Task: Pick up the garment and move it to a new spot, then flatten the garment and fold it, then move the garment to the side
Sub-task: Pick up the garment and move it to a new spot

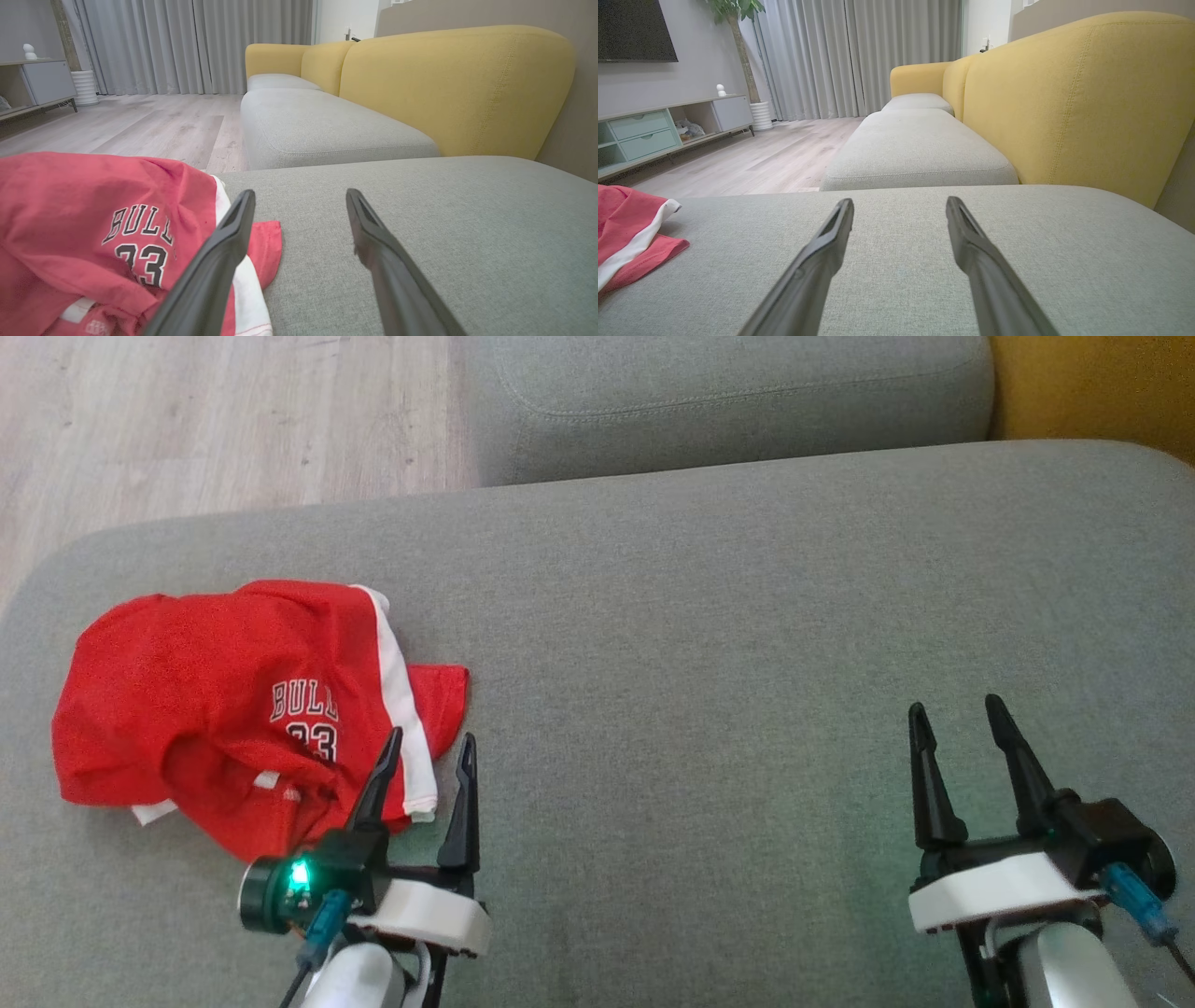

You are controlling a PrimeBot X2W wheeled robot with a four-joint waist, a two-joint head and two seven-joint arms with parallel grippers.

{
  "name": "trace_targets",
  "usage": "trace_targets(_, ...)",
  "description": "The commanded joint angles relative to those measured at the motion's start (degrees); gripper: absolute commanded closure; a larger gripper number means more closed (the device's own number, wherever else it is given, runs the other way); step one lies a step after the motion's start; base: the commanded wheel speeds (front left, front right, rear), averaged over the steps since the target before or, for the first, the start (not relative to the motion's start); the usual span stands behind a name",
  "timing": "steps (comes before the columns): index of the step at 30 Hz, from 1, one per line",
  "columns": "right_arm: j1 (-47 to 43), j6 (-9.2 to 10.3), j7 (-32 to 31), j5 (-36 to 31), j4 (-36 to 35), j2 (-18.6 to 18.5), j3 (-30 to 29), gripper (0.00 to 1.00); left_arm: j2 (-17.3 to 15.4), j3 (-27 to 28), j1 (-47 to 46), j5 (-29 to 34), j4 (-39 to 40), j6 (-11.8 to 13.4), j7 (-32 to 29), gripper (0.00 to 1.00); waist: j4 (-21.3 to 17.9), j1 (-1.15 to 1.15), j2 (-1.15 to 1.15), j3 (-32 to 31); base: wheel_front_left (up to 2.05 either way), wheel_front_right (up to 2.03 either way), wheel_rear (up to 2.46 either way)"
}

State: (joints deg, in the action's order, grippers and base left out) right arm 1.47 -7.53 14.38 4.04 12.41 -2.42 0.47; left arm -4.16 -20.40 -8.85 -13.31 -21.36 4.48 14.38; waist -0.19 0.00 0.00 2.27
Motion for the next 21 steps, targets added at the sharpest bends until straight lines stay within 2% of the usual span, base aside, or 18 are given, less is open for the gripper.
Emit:
trace_targets(1, 1.8, 0.04, 0.6, 0.3, -1.6, -0.5, 1.6, 0.00, 0.2, 2.2, -1.9, 0.9, 1.6, -0.2, 0.6, 0.00, 0.1, 0.00, 0.00, -0.1, 0.00, 0.00, 0.00)
trace_targets(7, 1.5, 0.04, 0.6, 1.7, -2.6, -0.5, 2.7, 0.00, 0.5, 3.8, -1.5, 1.4, 1.5, -0.4, 0.6, 0.00, 1.8, 0.00, 0.00, -0.4, 0.00, 0.00, 0.00)
trace_targets(21, -0.6, 0.04, 0.6, 3.8, -3.3, -0.5, 7.3, 0.00, 0.5, 7.3, 1.0, 2.6, 0.9, -0.4, 0.6, 0.00, 10.2, 0.00, 0.00, -3.3, 0.00, 0.00, 0.00)
